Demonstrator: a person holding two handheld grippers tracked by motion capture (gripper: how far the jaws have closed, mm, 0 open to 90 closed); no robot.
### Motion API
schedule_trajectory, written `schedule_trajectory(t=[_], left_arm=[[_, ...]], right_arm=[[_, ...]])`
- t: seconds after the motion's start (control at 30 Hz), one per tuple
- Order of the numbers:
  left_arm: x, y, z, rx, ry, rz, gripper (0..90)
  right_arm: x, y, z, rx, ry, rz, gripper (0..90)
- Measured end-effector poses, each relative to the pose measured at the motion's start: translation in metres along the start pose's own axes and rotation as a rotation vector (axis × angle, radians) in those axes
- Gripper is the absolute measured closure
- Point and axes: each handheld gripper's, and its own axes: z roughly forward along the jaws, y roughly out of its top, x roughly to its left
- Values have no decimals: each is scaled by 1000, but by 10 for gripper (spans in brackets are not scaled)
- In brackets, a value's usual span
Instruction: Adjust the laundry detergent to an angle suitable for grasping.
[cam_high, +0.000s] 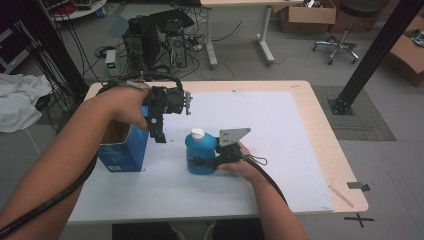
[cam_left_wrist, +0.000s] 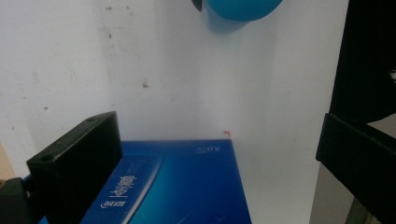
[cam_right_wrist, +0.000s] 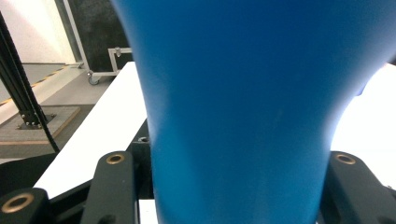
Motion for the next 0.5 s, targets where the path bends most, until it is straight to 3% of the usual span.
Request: schedule_trajectory(t=[0.5], left_arm=[[0,-5,1,1,-1,-9,12]], right_arm=[[2,-1,-1,-18,-7,54,317]])
